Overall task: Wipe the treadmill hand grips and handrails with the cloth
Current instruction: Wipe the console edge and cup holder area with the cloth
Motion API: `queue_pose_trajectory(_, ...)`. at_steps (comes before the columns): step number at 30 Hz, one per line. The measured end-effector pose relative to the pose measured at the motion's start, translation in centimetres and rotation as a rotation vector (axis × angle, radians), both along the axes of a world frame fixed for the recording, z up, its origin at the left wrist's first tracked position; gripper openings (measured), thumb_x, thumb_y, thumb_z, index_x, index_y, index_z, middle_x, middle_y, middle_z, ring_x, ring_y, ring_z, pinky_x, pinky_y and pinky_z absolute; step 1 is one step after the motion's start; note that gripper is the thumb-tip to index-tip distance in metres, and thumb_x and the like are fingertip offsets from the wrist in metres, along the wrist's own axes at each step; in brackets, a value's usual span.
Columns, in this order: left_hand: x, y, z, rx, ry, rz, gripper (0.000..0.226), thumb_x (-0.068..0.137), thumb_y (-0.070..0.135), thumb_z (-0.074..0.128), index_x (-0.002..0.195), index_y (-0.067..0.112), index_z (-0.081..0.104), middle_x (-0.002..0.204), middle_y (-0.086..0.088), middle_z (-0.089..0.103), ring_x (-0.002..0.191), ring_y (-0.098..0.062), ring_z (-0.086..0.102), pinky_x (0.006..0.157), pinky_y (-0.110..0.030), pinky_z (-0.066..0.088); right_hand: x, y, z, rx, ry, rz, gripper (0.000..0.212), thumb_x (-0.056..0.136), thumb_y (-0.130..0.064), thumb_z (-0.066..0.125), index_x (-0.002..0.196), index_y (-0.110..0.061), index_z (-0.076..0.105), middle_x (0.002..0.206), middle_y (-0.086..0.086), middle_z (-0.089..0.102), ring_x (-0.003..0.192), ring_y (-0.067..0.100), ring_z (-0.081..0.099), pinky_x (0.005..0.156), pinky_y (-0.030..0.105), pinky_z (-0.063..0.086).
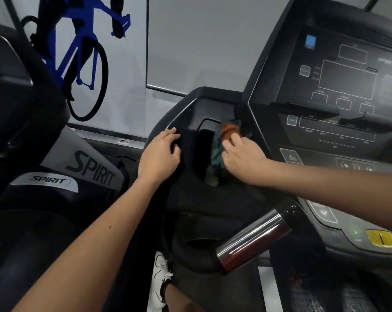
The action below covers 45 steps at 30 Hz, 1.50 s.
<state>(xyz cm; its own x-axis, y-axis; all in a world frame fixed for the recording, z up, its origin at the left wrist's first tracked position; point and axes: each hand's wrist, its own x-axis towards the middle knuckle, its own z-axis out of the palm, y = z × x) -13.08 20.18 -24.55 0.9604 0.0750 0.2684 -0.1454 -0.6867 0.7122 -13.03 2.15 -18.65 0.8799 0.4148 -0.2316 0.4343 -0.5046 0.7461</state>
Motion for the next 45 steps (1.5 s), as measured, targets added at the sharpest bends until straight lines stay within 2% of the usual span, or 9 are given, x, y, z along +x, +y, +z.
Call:
queue_pose_trajectory(2, 0.1, -0.1, 0.0, 0.002, -0.007, 0.011, 0.037, 0.093, 0.016, 0.045, 0.129, 0.017, 0.055, 0.143, 0.012, 0.042, 0.132, -0.006, 0.036, 0.102, -0.024, 0.032, 1.8, -0.2, -0.4, 0.129, -0.091, 0.016, 0.047, 0.075, -0.014, 0.027, 0.086, -0.01, 0.073, 0.091, 0.009, 0.067, 0.079, 0.028, 0.062, 0.061, 0.026, 0.047)
queue_pose_trajectory(8, 0.2, -0.2, 0.0, 0.021, -0.023, 0.026, 0.037, 0.092, 0.017, 0.046, 0.128, 0.017, 0.055, 0.142, 0.012, 0.043, 0.13, -0.007, 0.039, 0.097, -0.024, 0.035, 4.9, -0.8, 0.0, 0.18, -0.197, 0.249, 0.046, 0.085, -0.013, 0.03, 0.117, -0.007, 0.062, 0.115, 0.015, 0.063, 0.089, 0.037, 0.063, 0.069, 0.037, 0.056)
queue_pose_trajectory(12, 0.1, -0.2, -0.1, 0.019, -0.025, 0.018, 0.037, 0.093, 0.017, 0.045, 0.128, 0.018, 0.055, 0.143, 0.013, 0.042, 0.131, -0.005, 0.037, 0.095, -0.021, 0.033, 2.9, -1.3, -0.7, 0.214, -0.161, 0.234, 0.031, 0.079, -0.019, 0.041, 0.088, -0.011, 0.069, 0.101, 0.008, 0.066, 0.073, 0.028, 0.061, 0.048, 0.026, 0.047)
queue_pose_trajectory(18, 0.3, -0.2, -0.3, 0.04, -0.044, -0.006, 0.037, 0.094, 0.015, 0.045, 0.129, 0.015, 0.054, 0.143, 0.008, 0.044, 0.133, -0.009, 0.037, 0.103, -0.024, 0.032, -0.7, -0.6, 0.0, 0.316, 0.111, -0.07, 0.037, 0.091, -0.029, 0.047, 0.121, -0.008, 0.053, 0.13, 0.009, 0.042, 0.121, 0.037, 0.035, 0.082, 0.039, 0.045)
queue_pose_trajectory(23, -0.2, -0.2, 0.2, -0.063, -0.14, -0.109, 0.026, 0.089, 0.009, 0.051, 0.107, 0.014, 0.068, 0.109, 0.004, 0.066, 0.101, -0.013, 0.06, 0.088, -0.02, 0.042, -2.8, -2.0, 1.0, 0.736, 0.228, -0.179, 0.024, 0.079, -0.027, 0.051, 0.1, -0.025, 0.063, 0.113, -0.004, 0.06, 0.102, 0.024, 0.047, 0.09, 0.034, 0.044)
queue_pose_trajectory(28, -0.9, -0.5, 1.2, -0.023, -0.052, -0.192, 0.021, 0.092, 0.021, 0.052, 0.101, 0.016, 0.071, 0.097, 0.003, 0.068, 0.093, -0.014, 0.06, 0.086, -0.03, 0.046, -3.3, -1.7, 2.1, 1.213, 0.351, -0.389, 0.017, 0.075, -0.019, 0.058, 0.063, -0.03, 0.062, 0.067, -0.011, 0.065, 0.065, 0.007, 0.057, 0.058, 0.016, 0.042)
queue_pose_trajectory(33, -1.3, -2.2, 3.5, -0.198, 0.209, -0.114, 0.066, 0.095, 0.053, 0.032, 0.063, 0.007, 0.066, 0.058, 0.002, 0.065, 0.071, -0.014, 0.061, 0.076, -0.028, 0.041, -3.0, -1.7, 1.5, 1.49, 0.217, -0.403, 0.011, 0.08, -0.015, 0.057, 0.083, -0.025, 0.061, 0.073, -0.01, 0.06, 0.067, 0.004, 0.054, 0.058, 0.012, 0.039)
queue_pose_trajectory(38, -1.1, -4.0, 5.0, -0.483, 0.51, -0.156, 0.061, 0.09, 0.062, 0.036, 0.097, 0.008, 0.063, 0.074, -0.01, 0.072, 0.061, -0.017, 0.065, 0.065, -0.028, 0.048, -3.6, -1.9, 1.7, 1.674, 0.18, -0.408, 0.019, 0.08, -0.011, 0.059, 0.097, -0.017, 0.062, 0.091, -0.004, 0.062, 0.084, 0.011, 0.056, 0.077, 0.023, 0.042)
queue_pose_trajectory(45, -2.2, -5.3, 7.1, -0.902, 0.306, -0.171, 0.03, 0.078, 0.012, 0.073, 0.107, 0.015, 0.068, 0.107, -0.009, 0.068, 0.097, -0.021, 0.066, 0.087, -0.036, 0.054, -4.9, -2.7, 2.2, 1.748, 0.397, -0.325, 0.027, 0.087, 0.002, 0.045, 0.105, -0.012, 0.06, 0.111, 0.0, 0.043, 0.102, 0.013, 0.053, 0.09, 0.024, 0.043)
